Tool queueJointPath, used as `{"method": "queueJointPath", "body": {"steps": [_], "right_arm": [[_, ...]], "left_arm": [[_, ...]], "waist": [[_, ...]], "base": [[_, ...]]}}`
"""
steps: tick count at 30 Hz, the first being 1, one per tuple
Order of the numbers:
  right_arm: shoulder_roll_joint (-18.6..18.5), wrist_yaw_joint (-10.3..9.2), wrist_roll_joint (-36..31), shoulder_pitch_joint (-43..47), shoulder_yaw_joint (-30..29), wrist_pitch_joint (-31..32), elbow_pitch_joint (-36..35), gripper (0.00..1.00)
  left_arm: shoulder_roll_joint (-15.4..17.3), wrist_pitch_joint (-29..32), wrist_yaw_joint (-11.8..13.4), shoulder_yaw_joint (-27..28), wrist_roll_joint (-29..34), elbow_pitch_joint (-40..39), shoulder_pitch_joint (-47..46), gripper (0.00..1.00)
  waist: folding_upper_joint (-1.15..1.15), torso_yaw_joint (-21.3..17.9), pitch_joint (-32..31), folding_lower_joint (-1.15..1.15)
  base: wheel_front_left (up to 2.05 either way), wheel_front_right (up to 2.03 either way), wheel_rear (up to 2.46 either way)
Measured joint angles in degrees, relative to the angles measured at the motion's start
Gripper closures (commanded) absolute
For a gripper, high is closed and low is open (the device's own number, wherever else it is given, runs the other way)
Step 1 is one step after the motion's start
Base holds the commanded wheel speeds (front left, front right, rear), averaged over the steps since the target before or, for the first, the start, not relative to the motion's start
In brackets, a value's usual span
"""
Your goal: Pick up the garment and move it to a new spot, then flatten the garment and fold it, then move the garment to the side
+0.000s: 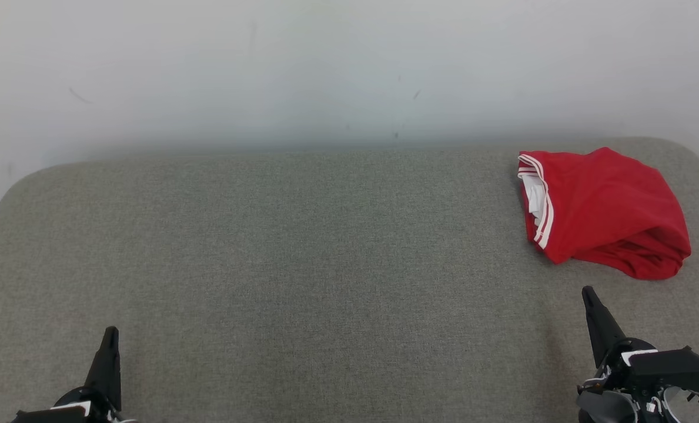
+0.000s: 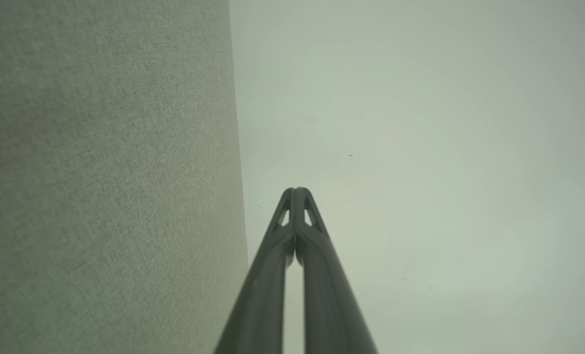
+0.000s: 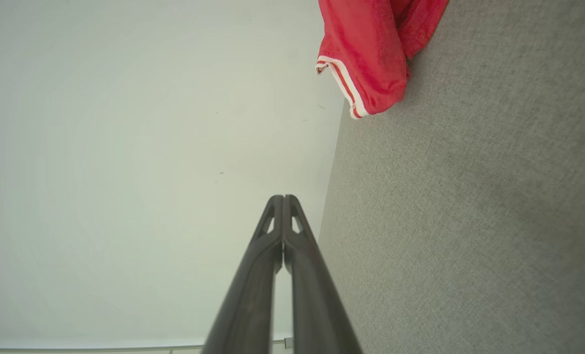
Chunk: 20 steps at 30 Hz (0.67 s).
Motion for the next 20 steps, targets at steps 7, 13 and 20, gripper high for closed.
{"method": "queueJointPath", "body": {"steps": [7, 13, 20], "right_arm": [[0.0, 0.0, 0.0, 0.0, 0.0, 0.0, 0.0, 1.0], [0.0, 0.0, 0.0, 0.0, 0.0, 0.0, 0.0, 1.0], [0.0, 0.0, 0.0, 0.0, 0.0, 0.0, 0.0, 1.0]], "left_arm": [[0.0, 0.0, 0.0, 0.0, 0.0, 0.0, 0.0, 1.0], [0.0, 0.0, 0.0, 0.0, 0.0, 0.0, 0.0, 1.0], [0.0, 0.0, 0.0, 0.0, 0.0, 0.0, 0.0, 1.0]], "waist": [[0.0, 0.0, 0.0, 0.0], [0.0, 0.0, 0.0, 0.0], [0.0, 0.0, 0.0, 0.0]], "base": [[0.0, 0.0, 0.0], [0.0, 0.0, 0.0], [0.0, 0.0, 0.0]]}}
